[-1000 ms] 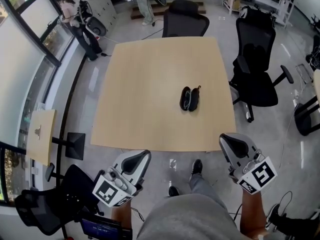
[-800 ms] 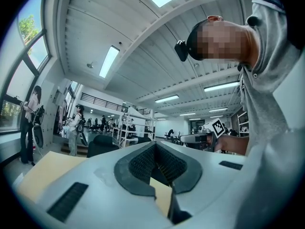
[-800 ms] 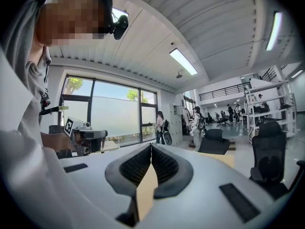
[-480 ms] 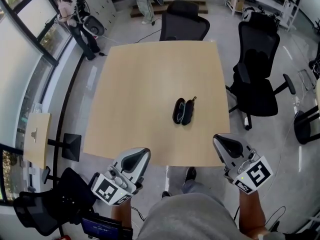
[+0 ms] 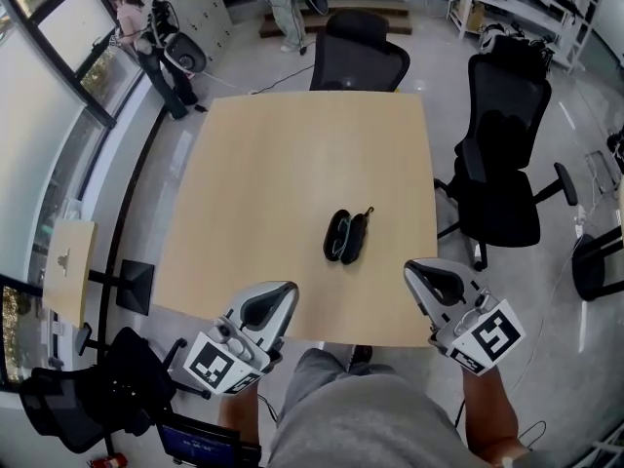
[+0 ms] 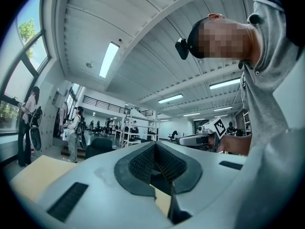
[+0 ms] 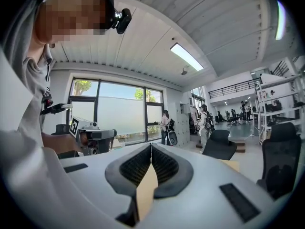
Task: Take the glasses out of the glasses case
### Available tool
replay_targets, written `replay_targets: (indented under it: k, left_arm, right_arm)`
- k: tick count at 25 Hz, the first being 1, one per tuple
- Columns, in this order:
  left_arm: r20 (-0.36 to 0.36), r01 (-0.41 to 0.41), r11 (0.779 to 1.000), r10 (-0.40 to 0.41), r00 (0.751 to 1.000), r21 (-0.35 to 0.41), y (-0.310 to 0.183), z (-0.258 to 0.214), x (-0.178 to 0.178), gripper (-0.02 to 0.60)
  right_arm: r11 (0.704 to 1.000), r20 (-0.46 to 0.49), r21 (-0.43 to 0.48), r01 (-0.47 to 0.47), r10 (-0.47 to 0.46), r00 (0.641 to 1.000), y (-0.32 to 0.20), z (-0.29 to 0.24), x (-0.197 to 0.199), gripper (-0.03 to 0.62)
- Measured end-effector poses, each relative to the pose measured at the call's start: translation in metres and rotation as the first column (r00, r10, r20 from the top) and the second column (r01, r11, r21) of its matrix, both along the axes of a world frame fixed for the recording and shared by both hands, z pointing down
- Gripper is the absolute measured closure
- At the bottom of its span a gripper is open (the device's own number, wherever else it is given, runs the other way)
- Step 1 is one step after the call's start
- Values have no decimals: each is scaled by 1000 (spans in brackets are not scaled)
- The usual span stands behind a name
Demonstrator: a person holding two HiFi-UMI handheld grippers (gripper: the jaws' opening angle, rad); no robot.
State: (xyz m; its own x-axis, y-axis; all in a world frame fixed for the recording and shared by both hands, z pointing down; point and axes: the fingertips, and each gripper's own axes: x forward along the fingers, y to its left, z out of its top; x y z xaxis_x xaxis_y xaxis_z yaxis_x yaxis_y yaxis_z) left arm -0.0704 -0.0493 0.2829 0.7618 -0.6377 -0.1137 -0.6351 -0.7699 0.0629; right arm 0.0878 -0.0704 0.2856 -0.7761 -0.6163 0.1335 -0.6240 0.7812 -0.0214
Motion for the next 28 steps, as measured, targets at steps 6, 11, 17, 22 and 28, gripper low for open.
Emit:
replay_targets:
  k: [6,11,17,22,28]
  left_arm:
    - [13,6,1000,-5,1000,-14,-19,7,4,575]
    - [11,-10,1000,10,1000,-27,-39,15,6,575]
    - [9,-29,998,29,1000,-59,-69,25,12,575]
    - [6,-72,991,73,997,-116,-100,47,27,575]
    - [18,-99,976,104,994,-192,-131,86,26,575]
  right_arm:
    - [1000,6,-22,12,-12,1000,-19,9,-1,585]
    - [999,7,-36,-2,2,1000,-37,17,-1,585]
    - [998,0,-67,-6,6,1000,-60,26,-2,585]
    - [993,1,-118,-22,22,1000,-83,42,0,585]
    - [983,-3,-184,-12,12,1000,-112,80,-23,585]
